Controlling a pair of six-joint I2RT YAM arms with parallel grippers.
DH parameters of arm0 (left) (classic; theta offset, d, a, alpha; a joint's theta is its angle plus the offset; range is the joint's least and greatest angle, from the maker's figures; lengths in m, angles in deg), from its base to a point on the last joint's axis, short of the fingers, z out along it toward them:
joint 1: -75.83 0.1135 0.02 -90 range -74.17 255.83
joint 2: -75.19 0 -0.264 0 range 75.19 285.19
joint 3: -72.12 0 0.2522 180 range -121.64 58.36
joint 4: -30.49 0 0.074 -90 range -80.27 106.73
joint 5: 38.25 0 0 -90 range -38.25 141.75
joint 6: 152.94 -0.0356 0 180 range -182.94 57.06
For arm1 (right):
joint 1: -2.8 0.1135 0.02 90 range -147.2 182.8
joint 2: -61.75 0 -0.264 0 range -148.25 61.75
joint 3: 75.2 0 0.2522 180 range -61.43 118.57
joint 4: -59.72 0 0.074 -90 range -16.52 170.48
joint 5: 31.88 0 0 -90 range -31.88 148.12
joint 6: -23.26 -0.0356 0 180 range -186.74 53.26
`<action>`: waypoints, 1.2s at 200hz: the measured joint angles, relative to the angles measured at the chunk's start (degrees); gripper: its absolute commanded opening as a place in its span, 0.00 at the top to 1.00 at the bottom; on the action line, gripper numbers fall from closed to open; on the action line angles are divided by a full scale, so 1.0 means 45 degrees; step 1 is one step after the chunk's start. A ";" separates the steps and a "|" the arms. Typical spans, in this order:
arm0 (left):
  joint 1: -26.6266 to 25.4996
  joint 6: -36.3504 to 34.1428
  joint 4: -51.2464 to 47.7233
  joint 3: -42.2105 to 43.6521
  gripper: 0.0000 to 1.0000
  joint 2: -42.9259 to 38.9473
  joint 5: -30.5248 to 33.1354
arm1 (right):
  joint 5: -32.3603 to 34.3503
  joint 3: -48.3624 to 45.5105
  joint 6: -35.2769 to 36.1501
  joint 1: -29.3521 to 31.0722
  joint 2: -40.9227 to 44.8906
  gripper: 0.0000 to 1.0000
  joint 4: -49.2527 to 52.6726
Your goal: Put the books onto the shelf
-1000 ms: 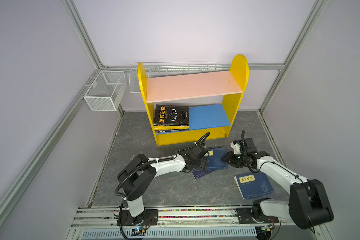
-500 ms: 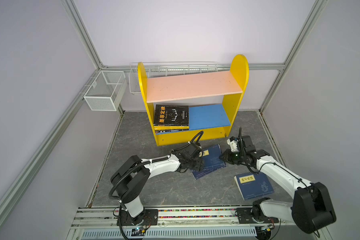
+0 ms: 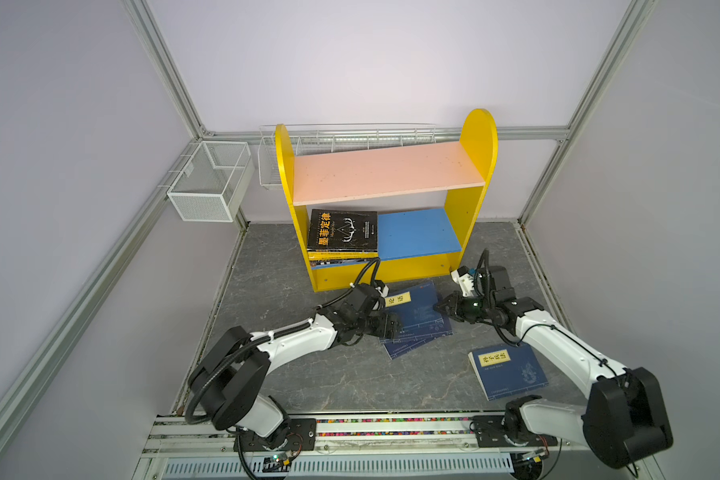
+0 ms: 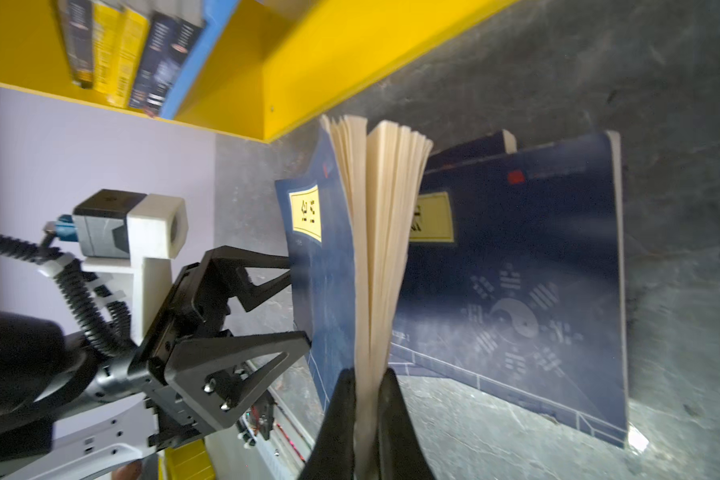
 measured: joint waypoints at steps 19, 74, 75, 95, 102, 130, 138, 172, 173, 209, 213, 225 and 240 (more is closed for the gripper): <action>0.0432 0.0544 0.0957 0.0787 0.10 -0.1579 -0.0447 | -0.0879 0.0219 -0.0189 -0.0787 0.0491 0.94 -0.0423; 0.0641 0.1554 0.2249 0.2166 0.08 -0.4682 -0.0466 | -0.2467 0.0685 -0.0869 -0.1661 0.1763 0.94 -0.1549; 0.0646 0.1554 0.2259 0.2176 0.08 -0.4702 -0.0466 | -0.2506 0.0690 -0.0894 -0.1661 0.1773 0.94 -0.1564; 0.0714 0.1860 0.2516 0.2399 0.08 -0.5090 -0.0447 | -0.2914 0.0724 -0.1234 -0.1715 0.1773 0.94 -0.1938; 0.0738 0.1953 0.2662 0.2463 0.08 -0.5149 -0.0457 | -0.3031 0.0724 -0.1331 -0.1734 0.1773 0.94 -0.2055; 0.0748 0.2351 0.3429 0.2725 0.16 -0.5202 -0.0525 | -0.3497 0.0724 -0.1715 -0.1744 0.1763 0.94 -0.2603; 0.0743 0.2429 0.3623 0.2744 0.20 -0.5187 -0.0568 | -0.3609 0.0724 -0.1787 -0.1744 0.1763 0.94 -0.2725; 0.0753 0.2812 0.4779 0.2744 0.35 -0.4833 -0.0903 | -0.4002 0.0724 -0.1899 -0.1744 0.1758 0.94 -0.3026; 0.0753 0.2817 0.4809 0.2744 0.35 -0.4823 -0.0908 | -0.4007 0.0724 -0.1899 -0.1744 0.1758 0.94 -0.3031; 0.0753 0.3215 0.5566 0.2589 0.70 -0.4129 -0.1384 | -0.4124 0.0724 -0.1894 -0.1715 0.1744 0.94 -0.3070; 0.0753 0.3118 0.5649 0.2555 0.74 -0.4056 -0.1443 | -0.4119 0.0724 -0.1889 -0.1715 0.1734 0.94 -0.3070; 0.0767 0.3308 0.5858 0.2526 0.82 -0.3934 -0.1549 | -0.3983 0.0724 -0.1831 -0.1729 0.1710 0.94 -0.3070; 0.0792 0.3468 0.6159 0.2506 0.92 -0.3905 -0.1797 | -0.3711 0.0724 -0.1690 -0.1797 0.1622 0.94 -0.3060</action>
